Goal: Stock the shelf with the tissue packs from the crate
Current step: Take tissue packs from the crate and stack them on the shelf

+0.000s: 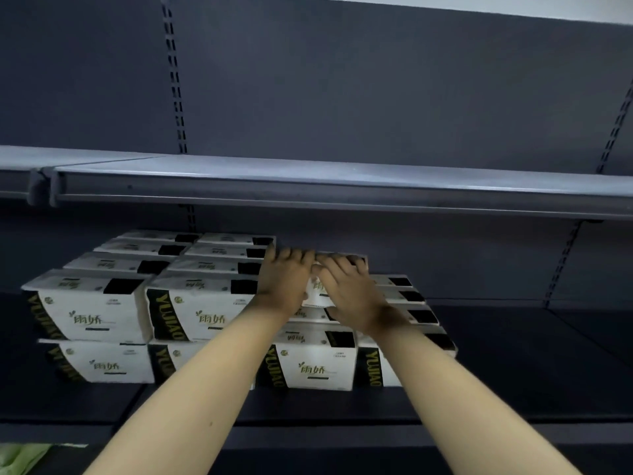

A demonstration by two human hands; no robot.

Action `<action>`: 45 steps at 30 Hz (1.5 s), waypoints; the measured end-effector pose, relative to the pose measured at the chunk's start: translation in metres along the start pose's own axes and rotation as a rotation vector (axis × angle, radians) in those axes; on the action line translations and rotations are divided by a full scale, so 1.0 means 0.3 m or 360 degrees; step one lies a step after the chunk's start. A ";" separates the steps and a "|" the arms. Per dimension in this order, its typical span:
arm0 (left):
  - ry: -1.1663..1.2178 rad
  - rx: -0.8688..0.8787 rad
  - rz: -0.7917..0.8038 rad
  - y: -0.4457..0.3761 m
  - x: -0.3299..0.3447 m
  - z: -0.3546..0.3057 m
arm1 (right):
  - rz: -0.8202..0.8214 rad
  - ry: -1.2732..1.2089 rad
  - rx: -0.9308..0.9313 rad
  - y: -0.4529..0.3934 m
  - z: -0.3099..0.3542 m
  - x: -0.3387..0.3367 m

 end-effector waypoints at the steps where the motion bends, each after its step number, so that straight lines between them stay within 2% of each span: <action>1: -0.0017 -0.0024 -0.0008 -0.011 0.005 -0.005 | -0.0044 0.0010 -0.0004 -0.010 0.000 0.008; 9: -0.0009 -0.0224 0.0091 -0.098 0.121 -0.029 | -0.0025 -0.0214 -0.0013 -0.049 -0.062 0.130; 11: -0.0069 -0.0246 -0.0001 -0.110 0.120 -0.026 | -0.0091 -0.0200 -0.0015 -0.046 -0.099 0.124; 13: -0.0107 -0.0221 -0.0083 -0.121 0.088 -0.033 | -0.0111 -0.0151 0.0106 -0.032 -0.157 0.124; 16: -0.0147 -0.0236 0.0074 -0.141 0.151 -0.038 | -0.0028 -0.0163 0.0274 -0.015 -0.227 0.133; 19: -0.0146 -0.0285 0.0082 -0.170 0.177 -0.038 | 0.0097 -0.0244 0.0317 -0.018 -0.256 0.173; 23: -0.0116 -0.0282 0.0126 -0.210 0.202 -0.050 | 0.0070 -0.0418 0.0406 -0.041 -0.271 0.214; 30: -0.0116 -0.0324 0.0184 -0.271 0.238 -0.039 | 0.0127 -0.0484 0.0495 -0.095 -0.307 0.287; 42: -0.0013 -0.0336 0.0199 -0.282 0.246 -0.042 | 0.0110 -0.0386 0.0587 -0.109 -0.326 0.312; 45: 0.0037 -0.0351 0.0116 -0.247 0.214 -0.054 | 0.0083 -0.0279 0.0648 -0.090 -0.320 0.283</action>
Point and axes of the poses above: each hand's wrist, its own y-axis away from the middle knuckle, its own x-axis out of the palm, z = x × y, the point moved 9 cm from there along -y, towards the middle knuckle, and after that the axes turned 12 degrees about -x, right-handed, at the moved point
